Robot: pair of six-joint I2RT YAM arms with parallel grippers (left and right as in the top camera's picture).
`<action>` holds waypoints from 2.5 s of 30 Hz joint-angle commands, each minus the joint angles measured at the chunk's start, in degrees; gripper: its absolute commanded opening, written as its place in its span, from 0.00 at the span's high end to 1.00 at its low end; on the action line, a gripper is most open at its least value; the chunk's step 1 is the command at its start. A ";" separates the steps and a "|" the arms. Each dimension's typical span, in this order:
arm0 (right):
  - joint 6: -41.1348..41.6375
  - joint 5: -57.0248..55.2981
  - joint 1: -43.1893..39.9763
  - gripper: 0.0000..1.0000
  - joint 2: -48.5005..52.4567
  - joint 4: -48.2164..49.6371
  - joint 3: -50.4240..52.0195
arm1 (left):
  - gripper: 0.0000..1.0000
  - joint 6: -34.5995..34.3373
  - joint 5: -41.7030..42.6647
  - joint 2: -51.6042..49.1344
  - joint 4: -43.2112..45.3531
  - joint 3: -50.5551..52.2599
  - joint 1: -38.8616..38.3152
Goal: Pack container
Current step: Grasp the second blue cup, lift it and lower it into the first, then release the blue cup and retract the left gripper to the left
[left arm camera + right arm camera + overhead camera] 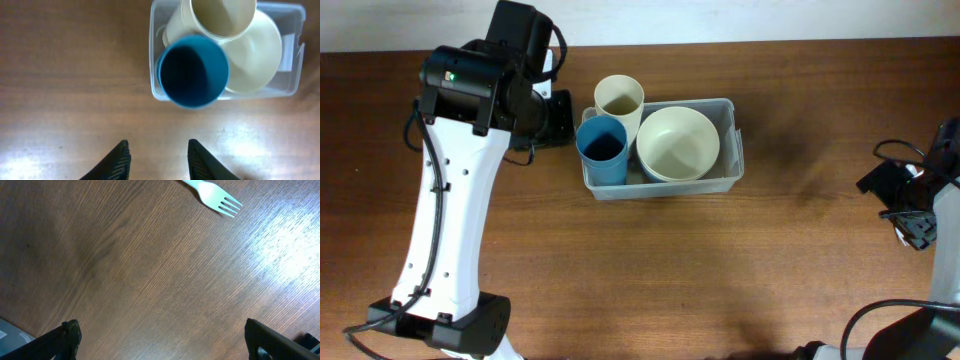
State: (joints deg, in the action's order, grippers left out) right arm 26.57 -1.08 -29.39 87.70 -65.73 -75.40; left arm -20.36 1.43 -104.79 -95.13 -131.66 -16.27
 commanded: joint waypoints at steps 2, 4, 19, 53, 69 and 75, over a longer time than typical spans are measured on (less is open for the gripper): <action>0.11 -0.74 -0.31 0.01 -0.17 0.00 0.28 | 0.55 0.04 -3.91 -0.26 1.40 -1.79 -0.07; 0.09 -0.74 -0.31 0.01 -0.17 0.00 0.28 | 0.51 0.04 -5.44 -0.17 1.36 -3.63 -0.07; 0.09 -0.74 -0.31 0.01 -0.17 0.02 0.28 | 0.00 -10.08 -25.24 2.27 -1.55 -5.33 13.09; -15.65 4.11 -0.26 0.01 -0.02 9.44 0.28 | 0.01 -10.03 -24.81 2.23 -1.55 -5.09 21.79; -41.79 7.96 -0.28 0.01 1.14 11.74 0.31 | 0.00 -10.03 -24.81 2.23 -1.55 -5.09 21.79; -48.04 7.63 -0.33 0.01 5.55 16.02 0.31 | 0.00 -10.03 -24.81 2.23 -1.57 -5.09 21.79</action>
State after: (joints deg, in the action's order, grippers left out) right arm -15.51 5.78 -29.39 90.52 -50.43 -75.31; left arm -29.69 -22.57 -103.72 -96.64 -137.32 5.32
